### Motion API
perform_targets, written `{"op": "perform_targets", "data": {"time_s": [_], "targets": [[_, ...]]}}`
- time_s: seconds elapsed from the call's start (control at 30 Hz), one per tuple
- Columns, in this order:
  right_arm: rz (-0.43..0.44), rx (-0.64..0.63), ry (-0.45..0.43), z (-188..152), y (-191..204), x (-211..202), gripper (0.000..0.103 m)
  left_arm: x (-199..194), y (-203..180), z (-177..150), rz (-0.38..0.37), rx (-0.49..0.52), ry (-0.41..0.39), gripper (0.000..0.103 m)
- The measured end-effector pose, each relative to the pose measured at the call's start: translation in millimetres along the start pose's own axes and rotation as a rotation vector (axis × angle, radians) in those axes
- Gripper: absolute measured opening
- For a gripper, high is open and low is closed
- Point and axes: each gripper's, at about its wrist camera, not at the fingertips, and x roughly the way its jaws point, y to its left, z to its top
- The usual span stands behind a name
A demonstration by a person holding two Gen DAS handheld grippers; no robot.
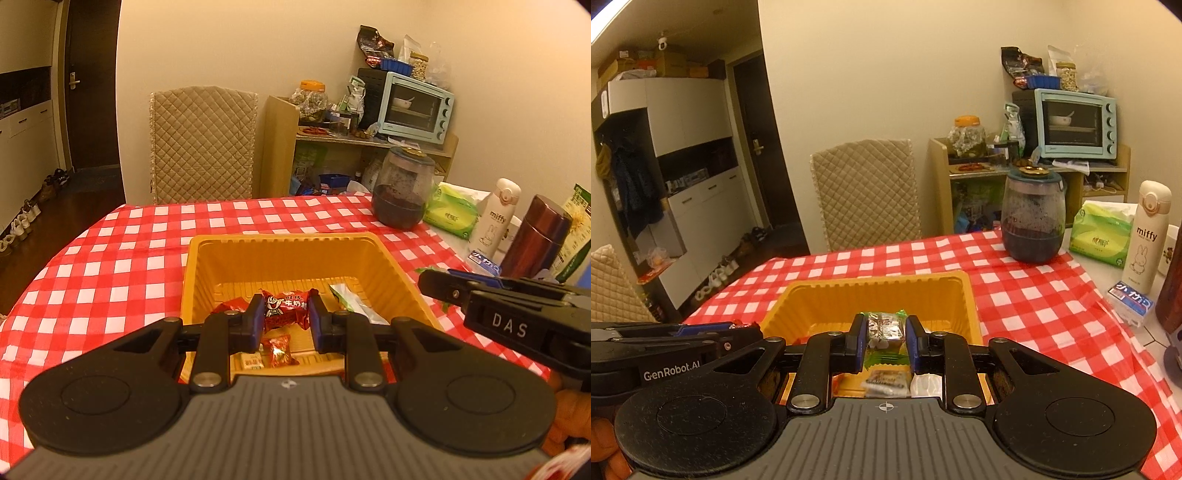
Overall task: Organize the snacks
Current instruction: 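Carry the red candy and green sweet over the orange tray, then open both grippers to drop the red candy and green sweet into the tray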
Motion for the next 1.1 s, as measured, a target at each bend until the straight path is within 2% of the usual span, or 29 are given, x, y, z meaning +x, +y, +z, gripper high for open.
{"op": "perform_targets", "data": {"time_s": [0.73, 1.1], "targets": [[-0.010, 0.071, 0.080, 9, -6, 82, 0.023, 61, 28, 9, 0.021, -0.042, 0.070, 0.022], [-0.002, 0.068, 0.095, 7, -2, 88, 0.023, 71, 29, 7, 0.025, -0.039, 0.087, 0.024]]}}
